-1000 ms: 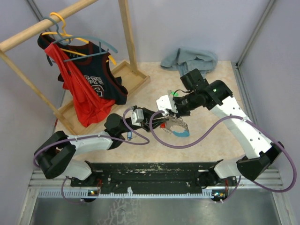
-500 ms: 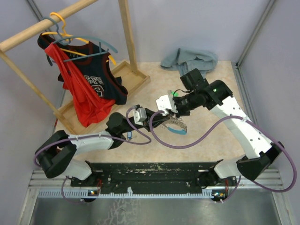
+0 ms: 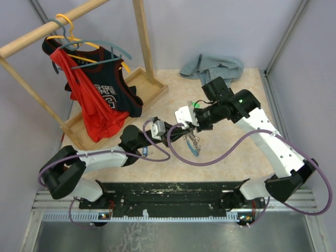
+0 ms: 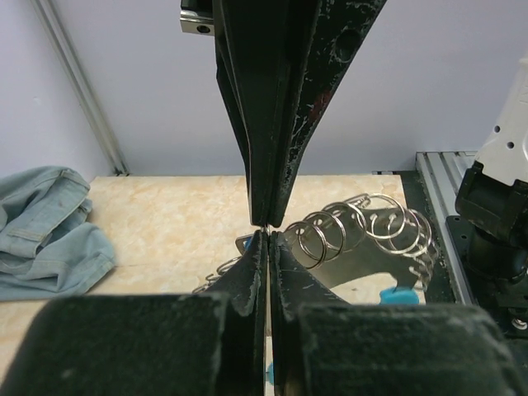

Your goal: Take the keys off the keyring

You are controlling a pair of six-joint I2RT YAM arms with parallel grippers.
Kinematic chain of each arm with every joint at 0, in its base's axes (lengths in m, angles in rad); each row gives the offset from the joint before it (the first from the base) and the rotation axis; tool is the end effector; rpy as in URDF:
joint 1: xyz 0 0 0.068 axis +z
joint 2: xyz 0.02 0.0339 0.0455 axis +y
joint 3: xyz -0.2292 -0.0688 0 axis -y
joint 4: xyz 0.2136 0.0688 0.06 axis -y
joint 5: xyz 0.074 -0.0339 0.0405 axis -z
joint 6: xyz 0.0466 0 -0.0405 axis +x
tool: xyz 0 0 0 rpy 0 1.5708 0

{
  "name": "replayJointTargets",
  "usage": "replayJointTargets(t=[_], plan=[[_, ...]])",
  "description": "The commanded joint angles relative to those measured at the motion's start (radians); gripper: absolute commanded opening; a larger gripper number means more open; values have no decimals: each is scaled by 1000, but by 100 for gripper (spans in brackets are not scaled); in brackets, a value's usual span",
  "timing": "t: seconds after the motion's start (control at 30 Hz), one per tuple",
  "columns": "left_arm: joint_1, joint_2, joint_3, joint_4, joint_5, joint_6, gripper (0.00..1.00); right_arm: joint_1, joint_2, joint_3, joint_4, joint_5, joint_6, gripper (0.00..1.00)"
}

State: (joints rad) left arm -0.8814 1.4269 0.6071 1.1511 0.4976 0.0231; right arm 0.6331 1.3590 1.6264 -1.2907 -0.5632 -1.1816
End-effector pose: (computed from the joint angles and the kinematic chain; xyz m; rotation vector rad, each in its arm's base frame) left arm 0.1644 -0.2344 0.2625 0.9654 0.9484 -1.0380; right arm 0.1635 0.1508 0.3551 -2.0343 1.3398 0.4915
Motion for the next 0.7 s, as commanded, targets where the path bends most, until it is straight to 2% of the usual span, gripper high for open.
replayJointTargets(t=[0.0, 0.03, 0.1, 0.17, 0.3, 0.37, 0.47, 0.67], plan=[[-5, -22, 6, 16, -11, 19, 0, 10, -39, 39, 66, -80, 66, 5], [-5, -31, -4, 25, -17, 21, 0, 5, -51, 33, 96, -86, 99, 19], [-5, -47, -21, 48, -30, 24, 0, -31, -82, 18, 156, -136, 155, 37], [0, -67, -44, 89, -37, 18, 0, -108, -97, 24, 187, -247, 193, 45], [20, -93, -106, 246, -34, -30, 0, -307, -108, 14, 222, -550, 229, 46], [29, -95, -146, 381, -36, -63, 0, -369, -131, -75, 287, -662, 256, 46], [35, -94, -160, 486, -39, -129, 0, -382, -173, -211, 398, -748, 280, 46], [35, -66, -161, 639, -118, -264, 0, -381, -183, -271, 385, -876, 192, 46]])
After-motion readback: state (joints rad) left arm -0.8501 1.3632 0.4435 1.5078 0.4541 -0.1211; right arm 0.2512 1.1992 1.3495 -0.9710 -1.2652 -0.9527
